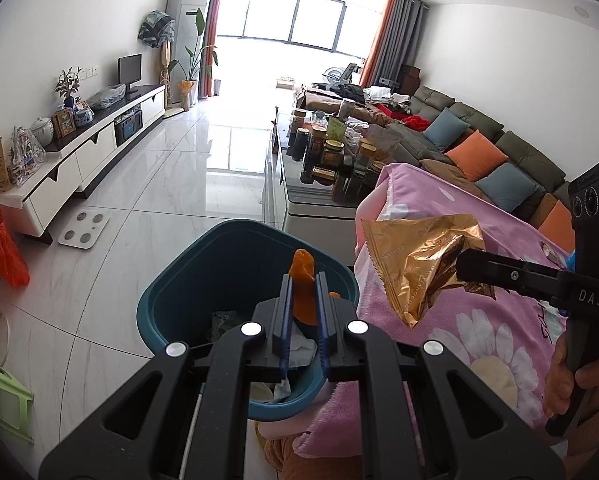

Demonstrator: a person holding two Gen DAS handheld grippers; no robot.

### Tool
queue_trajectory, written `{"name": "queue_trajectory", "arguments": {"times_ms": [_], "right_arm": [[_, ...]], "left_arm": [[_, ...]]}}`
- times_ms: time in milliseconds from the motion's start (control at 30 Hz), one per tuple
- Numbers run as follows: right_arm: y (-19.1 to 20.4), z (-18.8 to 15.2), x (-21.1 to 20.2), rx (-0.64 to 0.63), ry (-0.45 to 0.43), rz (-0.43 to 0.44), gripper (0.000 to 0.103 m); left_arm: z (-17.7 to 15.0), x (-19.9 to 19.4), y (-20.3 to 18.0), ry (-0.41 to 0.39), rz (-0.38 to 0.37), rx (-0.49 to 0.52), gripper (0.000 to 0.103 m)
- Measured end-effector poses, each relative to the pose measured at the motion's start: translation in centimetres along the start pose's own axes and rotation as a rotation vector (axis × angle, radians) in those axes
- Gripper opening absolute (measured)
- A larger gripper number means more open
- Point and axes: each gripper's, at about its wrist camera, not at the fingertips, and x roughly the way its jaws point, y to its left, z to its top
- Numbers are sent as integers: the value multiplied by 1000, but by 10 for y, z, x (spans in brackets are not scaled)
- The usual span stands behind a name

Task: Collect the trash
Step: 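Carry the orange peel and gold foil wrapper over the teal bin with both tools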

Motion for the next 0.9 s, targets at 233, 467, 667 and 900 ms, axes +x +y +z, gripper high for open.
{"name": "queue_trajectory", "arguments": {"times_ms": [233, 467, 667, 900], "right_arm": [[3, 4, 13, -11, 26, -6, 30], [11, 8, 31, -26, 58, -14, 30], [19, 10, 44, -39, 81, -30, 30], [25, 14, 65, -52, 115, -57, 30]], "left_arm": [[1, 7, 5, 6, 10, -10, 11], [1, 14, 5, 13, 21, -14, 11], [2, 22, 10, 21, 32, -23, 11], [1, 42, 15, 47, 51, -31, 11]]}}
